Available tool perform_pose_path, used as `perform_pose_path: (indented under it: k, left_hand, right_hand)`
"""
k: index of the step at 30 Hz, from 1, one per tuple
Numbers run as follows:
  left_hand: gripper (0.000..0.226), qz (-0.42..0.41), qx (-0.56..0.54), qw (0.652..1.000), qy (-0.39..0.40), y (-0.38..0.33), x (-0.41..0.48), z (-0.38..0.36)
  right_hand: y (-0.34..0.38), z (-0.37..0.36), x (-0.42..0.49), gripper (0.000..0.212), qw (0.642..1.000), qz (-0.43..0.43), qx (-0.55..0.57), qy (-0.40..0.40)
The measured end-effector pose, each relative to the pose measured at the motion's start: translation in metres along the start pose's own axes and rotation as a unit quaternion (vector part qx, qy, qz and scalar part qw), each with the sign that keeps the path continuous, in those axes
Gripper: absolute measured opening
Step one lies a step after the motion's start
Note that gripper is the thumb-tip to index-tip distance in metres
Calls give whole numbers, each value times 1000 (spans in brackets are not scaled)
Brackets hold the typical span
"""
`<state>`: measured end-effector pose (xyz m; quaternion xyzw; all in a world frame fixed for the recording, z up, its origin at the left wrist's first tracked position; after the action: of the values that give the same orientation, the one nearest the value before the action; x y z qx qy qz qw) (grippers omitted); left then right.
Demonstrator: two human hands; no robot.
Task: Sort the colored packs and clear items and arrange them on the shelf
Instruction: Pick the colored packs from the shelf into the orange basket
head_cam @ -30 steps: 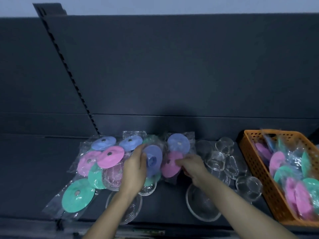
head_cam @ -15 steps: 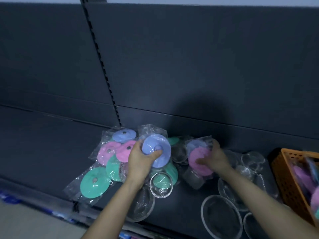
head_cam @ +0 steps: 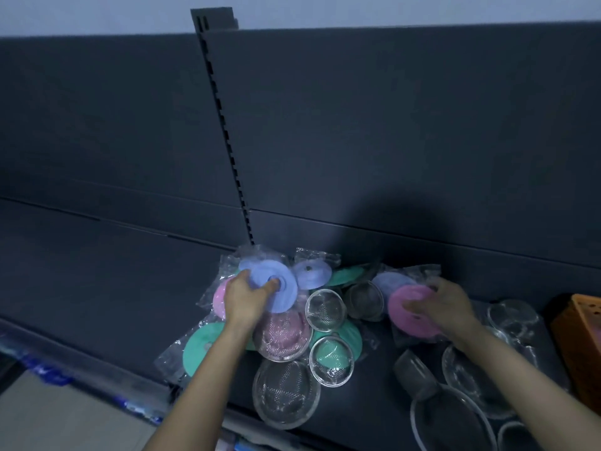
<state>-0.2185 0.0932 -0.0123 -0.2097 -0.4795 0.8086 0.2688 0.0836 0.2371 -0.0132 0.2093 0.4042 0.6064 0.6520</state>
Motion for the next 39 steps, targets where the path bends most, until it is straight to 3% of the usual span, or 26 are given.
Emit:
perform_pose_path:
  k: [5,9,12,15,22,27,29,32,35,39]
  left_hand:
    - [56,37,11,997,67,11,8,2]
    - [74,65,-78,994,46,12,14,4]
    - [52,86,-126,986,67,12,14,3]
    - [35,109,-203,966,115,5,7,0]
    - [58,52,-261,953,144,-30,-22,-1]
    - [67,-6,-245,954,173,-68,-51,-18]
    - [68,-19,-249,949,194,-77,-66,-32]
    - [59,-48,-250,935,246,-86,-94,-59]
    - [64,-28,-287,902,320,-95,-121,-88]
    - [65,25,-348,848,399,-114,-152,-117]
  right_hand:
    - [13,13,-13,32,997,39,29,-58]
    - [10,22,-21,38,987,17,85,-134]
    - [1,25,-29,30,973,1,173,-155]
    - [-2,27,-39,20,955,16,264,-138]
    - [14,32,-76,8,906,24,420,-48]
    - [25,41,-103,14,869,51,491,26]
    - [24,46,-111,30,858,57,507,63]
    - [15,54,-119,56,862,48,498,80]
    - [0,66,-123,37,886,31,463,20]
    - [-19,98,-128,18,921,50,368,-117]
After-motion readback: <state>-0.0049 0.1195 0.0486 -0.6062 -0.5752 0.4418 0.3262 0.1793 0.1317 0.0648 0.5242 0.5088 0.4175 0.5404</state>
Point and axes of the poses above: each hand's wrist, its own x-axis towards the middle knuckle, its own z-axis out of the back of the hand, y = z × x, the point moved 3 cm from there along x, towards the middle knuckle, and after that the axes turned 3 degrees about -z, right-handed, at the moved point
